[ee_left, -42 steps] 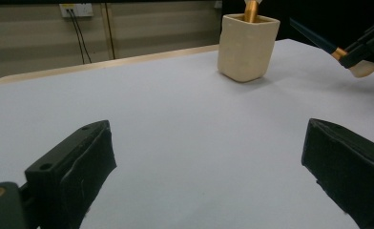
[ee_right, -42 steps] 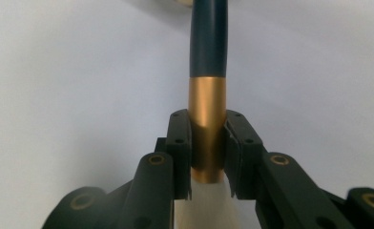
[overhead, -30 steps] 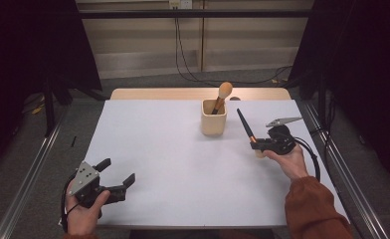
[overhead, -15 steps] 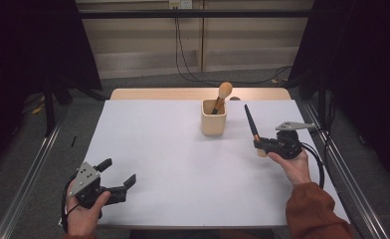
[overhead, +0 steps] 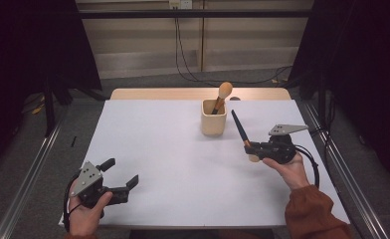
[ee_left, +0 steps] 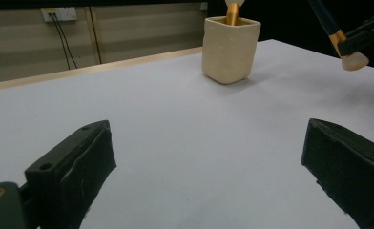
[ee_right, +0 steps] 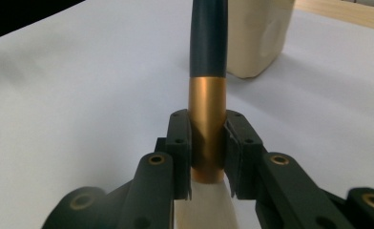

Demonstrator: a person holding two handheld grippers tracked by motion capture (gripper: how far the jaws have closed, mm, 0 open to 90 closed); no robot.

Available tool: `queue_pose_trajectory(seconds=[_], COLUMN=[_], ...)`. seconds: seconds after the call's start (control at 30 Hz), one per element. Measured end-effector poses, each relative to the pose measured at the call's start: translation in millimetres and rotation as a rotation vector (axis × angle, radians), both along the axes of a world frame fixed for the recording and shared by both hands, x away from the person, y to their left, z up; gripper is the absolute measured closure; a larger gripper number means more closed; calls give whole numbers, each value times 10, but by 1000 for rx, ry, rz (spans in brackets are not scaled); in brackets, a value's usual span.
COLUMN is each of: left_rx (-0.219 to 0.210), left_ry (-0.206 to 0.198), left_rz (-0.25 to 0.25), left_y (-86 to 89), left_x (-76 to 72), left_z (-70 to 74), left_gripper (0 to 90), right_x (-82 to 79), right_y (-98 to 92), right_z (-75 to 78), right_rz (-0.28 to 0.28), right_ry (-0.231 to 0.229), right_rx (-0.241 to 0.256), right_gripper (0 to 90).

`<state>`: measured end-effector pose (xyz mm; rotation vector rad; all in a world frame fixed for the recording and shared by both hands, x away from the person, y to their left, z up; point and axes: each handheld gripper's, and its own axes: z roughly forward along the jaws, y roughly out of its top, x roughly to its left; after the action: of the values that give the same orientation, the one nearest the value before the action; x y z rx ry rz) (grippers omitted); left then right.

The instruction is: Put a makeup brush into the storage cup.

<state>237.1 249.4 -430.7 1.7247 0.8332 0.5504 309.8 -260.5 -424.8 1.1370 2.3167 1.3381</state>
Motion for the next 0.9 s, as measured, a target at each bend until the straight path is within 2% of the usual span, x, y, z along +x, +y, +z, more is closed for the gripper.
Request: queue_pose_trajectory(seconds=[0.27, 0.5, 0.63, 0.7, 0.9], left_rx=[-6, 6, 17, 7, 8], left_ry=[-3, 1, -11, -14, -7], left_rz=[-38, -59, -83, -90, -155], left_y=[-111, -175, -213, -240, -336], left_x=[2, 21, 32, 30, 51], left_z=[27, 42, 70, 89, 162], left_gripper=[36, 32, 28, 28, 25], right_x=[-27, -58, -65, -70, -95], right_y=[183, 262, 296, 321, 406], right_z=[0, 46, 55, 67, 149], right_rz=[84, 131, 161, 177, 234], right_ry=[12, 7, 8, 11, 0], right_rx=[-32, -19, -19, -16, -16], right_gripper=[749, 749, 748, 748, 749])
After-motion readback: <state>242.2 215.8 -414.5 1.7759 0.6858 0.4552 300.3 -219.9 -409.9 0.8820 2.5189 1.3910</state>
